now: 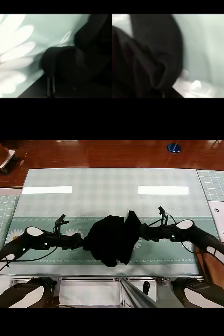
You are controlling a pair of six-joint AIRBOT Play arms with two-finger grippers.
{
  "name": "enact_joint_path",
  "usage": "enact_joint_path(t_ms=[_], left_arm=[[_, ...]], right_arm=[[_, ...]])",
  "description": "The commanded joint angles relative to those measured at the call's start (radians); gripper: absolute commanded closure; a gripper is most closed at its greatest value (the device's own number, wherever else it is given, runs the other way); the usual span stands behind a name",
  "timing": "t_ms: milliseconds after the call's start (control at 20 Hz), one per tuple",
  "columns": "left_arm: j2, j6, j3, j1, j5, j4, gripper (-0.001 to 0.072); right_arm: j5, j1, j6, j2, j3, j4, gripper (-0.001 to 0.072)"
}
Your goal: Fold the shirts.
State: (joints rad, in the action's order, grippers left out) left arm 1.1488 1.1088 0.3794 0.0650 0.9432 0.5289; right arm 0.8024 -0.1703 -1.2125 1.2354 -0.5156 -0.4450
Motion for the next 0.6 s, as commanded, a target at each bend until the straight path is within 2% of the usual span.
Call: enact_joint_path(t_ms=[0, 100, 300, 450, 550], left_arm=[[-0.025, 0.000, 0.121, -0.043, 0.085, -0.006, 0.0682], [-0.079, 0.041, 0.305, -0.113, 0.144, -0.006, 0.0682], [-0.186, 0.140, 0.719, -0.230, 0.150, -0.006, 0.0683], [-0.249, 0.161, 0.994, -0.280, 0.151, -0.006, 0.0683], [-0.293, 0.161, 1.128, -0.301, 0.151, -0.004, 0.0683]], right_arm=[[0.113, 0.021, 0.100, 0.002, -0.151, 0.008, 0.0690], [0.150, 0.053, -0.021, -0.062, -0.365, -0.163, 0.0690], [0.253, 0.069, -0.246, -0.161, -0.907, -0.595, 0.0690], [0.383, 0.069, -0.287, -0.220, -1.233, -0.774, 0.0690], [0.441, 0.069, -0.288, -0.278, -1.358, -0.826, 0.0690]])
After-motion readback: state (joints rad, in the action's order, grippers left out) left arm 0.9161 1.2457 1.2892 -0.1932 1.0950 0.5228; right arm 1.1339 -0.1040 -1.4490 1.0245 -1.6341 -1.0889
